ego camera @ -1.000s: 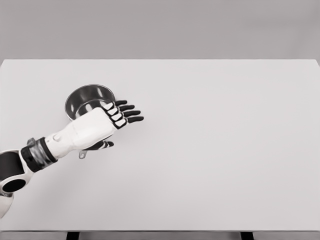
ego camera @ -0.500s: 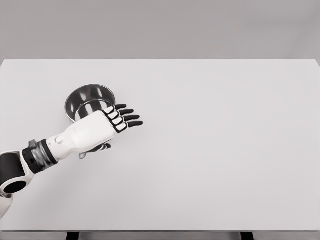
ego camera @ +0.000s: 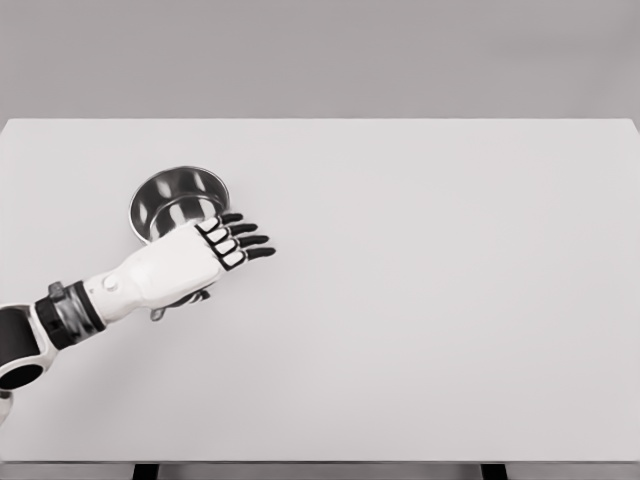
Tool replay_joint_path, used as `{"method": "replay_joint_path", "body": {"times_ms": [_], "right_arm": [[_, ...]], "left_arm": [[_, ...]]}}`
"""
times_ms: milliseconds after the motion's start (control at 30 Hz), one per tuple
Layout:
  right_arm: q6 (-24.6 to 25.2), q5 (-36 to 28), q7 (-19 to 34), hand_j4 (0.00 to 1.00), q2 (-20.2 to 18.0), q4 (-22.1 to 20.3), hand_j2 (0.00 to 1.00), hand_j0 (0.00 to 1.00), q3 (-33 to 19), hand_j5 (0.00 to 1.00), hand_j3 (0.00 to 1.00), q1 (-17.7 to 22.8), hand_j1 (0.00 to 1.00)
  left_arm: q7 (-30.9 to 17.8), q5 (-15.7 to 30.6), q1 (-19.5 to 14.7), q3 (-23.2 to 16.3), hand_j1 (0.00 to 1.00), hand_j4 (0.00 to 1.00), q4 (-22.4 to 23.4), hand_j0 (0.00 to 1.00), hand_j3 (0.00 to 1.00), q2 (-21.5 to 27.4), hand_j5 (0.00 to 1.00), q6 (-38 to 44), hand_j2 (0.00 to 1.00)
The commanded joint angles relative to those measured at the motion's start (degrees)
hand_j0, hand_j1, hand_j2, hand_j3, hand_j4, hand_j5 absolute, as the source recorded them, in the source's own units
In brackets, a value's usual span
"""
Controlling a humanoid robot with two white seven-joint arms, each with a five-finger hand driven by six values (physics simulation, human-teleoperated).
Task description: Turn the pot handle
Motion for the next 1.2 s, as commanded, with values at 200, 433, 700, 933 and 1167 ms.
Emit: {"method": "replay_joint_path", "body": {"times_ms": [200,433,700,933,1167], "right_arm": [[0.02,0.01,0.01,1.0,0.0,0.0,1.0,1.0,0.0,1.0,1.0,0.0,1.0],[0.02,0.01,0.01,1.0,0.0,0.0,1.0,1.0,0.0,1.0,1.0,0.0,1.0],[0.02,0.01,0.01,1.0,0.0,0.0,1.0,1.0,0.0,1.0,1.0,0.0,1.0],[0.02,0.01,0.01,1.0,0.0,0.0,1.0,1.0,0.0,1.0,1.0,0.0,1.0],[0.02,0.01,0.01,1.0,0.0,0.0,1.0,1.0,0.0,1.0,1.0,0.0,1.0]], "left_arm": [[0.06,0.69,0.09,0.71,1.0,1.0,-0.01,1.0,1.0,2.12,1.0,0.06,1.0],[-0.02,0.69,0.97,1.85,1.0,1.0,-0.01,1.0,1.0,3.26,1.0,0.06,1.0],[0.06,0.78,2.11,4.48,1.0,1.0,-0.01,1.0,1.0,4.14,1.0,0.06,1.0],[0.06,0.69,2.37,5.8,1.0,1.0,-0.01,1.0,1.0,4.32,1.0,0.06,1.0],[0.06,0.78,4.31,8.53,1.0,1.0,-0.01,1.0,1.0,4.58,1.0,0.06,1.0]]}}
